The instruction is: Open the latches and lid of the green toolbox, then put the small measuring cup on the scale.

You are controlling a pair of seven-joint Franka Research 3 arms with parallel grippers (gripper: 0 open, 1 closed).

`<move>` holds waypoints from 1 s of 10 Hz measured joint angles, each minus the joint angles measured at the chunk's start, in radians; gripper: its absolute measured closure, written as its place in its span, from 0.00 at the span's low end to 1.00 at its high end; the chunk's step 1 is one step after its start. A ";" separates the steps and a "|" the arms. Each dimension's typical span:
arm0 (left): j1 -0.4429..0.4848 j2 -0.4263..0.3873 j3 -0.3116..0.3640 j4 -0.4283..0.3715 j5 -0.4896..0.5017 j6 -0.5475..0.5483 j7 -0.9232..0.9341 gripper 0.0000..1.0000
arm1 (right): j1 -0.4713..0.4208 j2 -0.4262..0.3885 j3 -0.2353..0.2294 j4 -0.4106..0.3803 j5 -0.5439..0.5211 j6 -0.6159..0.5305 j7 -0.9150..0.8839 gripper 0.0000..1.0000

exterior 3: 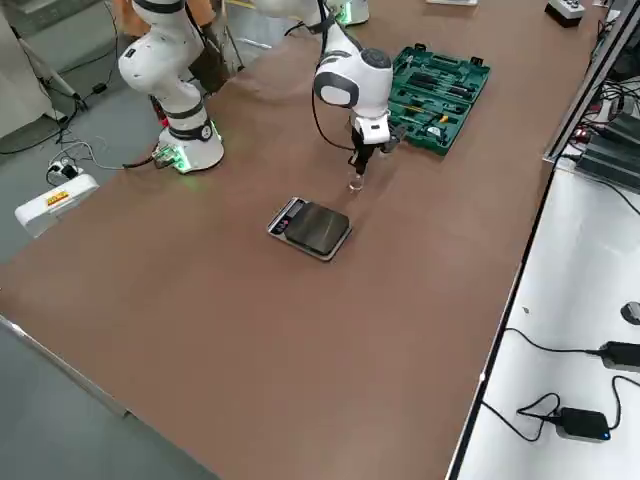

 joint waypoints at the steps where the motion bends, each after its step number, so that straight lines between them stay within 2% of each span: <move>1: -0.028 -0.014 0.027 0.027 0.000 -0.022 -0.014 0.00 | 0.000 0.000 0.001 0.007 0.000 -0.020 0.000 0.93; 3: -0.032 -0.028 0.036 0.058 0.000 -0.041 -0.015 0.00 | 0.000 0.000 0.001 0.031 0.000 -0.061 0.000 0.93; 8: -0.032 -0.002 0.044 0.057 0.000 -0.041 -0.011 0.00 | -0.011 -0.023 -0.003 0.098 -0.005 -0.177 -0.007 0.93; 10: -0.034 0.008 0.044 0.058 -0.001 -0.041 -0.010 0.00 | -0.025 -0.083 -0.049 0.097 -0.009 -0.216 -0.083 0.93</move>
